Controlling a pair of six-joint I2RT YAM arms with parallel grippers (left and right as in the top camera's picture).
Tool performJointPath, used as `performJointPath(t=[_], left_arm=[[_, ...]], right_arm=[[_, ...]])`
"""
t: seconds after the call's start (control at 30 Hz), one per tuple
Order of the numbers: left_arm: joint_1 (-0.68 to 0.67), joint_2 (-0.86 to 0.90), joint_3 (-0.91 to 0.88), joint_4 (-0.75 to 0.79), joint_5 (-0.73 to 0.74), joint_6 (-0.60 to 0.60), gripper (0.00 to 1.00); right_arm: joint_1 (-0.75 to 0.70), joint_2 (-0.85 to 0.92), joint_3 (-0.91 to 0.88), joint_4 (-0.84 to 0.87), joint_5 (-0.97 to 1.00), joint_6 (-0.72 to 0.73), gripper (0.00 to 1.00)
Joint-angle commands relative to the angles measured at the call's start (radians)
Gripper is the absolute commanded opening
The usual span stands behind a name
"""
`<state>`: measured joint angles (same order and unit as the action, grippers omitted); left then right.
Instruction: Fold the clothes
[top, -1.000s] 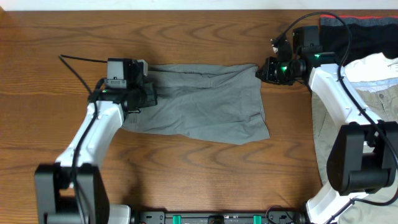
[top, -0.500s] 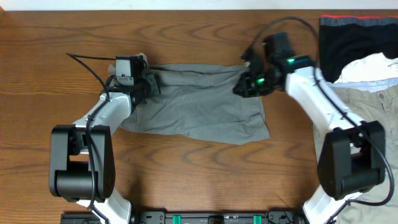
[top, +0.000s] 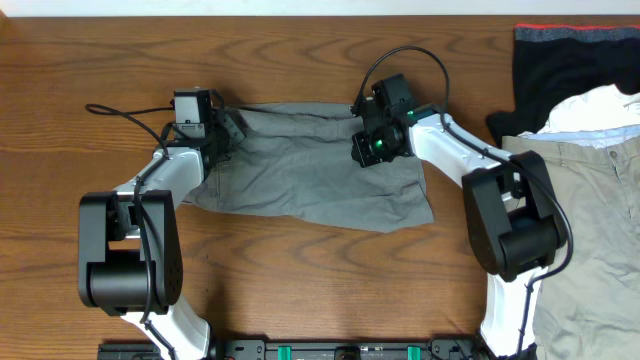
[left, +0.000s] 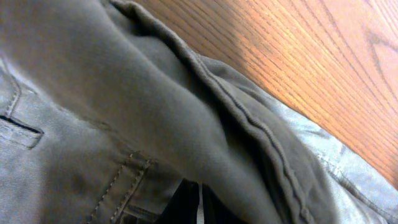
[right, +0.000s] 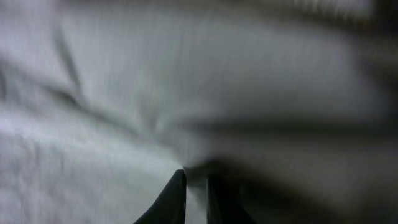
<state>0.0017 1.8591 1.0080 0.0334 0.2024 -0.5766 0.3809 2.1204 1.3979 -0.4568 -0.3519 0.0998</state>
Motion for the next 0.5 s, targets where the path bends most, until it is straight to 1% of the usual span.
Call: performJointPath(t=[0.0,0.1,0.2,0.37,0.47], left_arm=[[0.002,0.010,0.007,-0.006,-0.009,-0.024,0.07],[0.002,0.010,0.007,-0.013,-0.009,-0.024,0.07],[0.002,0.010,0.007,-0.018,-0.009,-0.024,0.07],[0.002,0.010,0.007,-0.023,-0.009,-0.024,0.07],[0.002,0.010,0.007,-0.026,-0.009,-0.024,0.10]], right_arm=[[-0.024,0.006,0.006,0.089,0.012,0.000,0.14],[-0.028,0.006,0.006,0.182,0.024,0.013,0.17],[-0.030,0.010,0.006,0.240,0.111,0.064,0.19],[-0.046,0.034,0.006,0.314,0.217,0.103,0.19],[-0.071,0.053,0.006,0.359,0.232,0.117,0.20]])
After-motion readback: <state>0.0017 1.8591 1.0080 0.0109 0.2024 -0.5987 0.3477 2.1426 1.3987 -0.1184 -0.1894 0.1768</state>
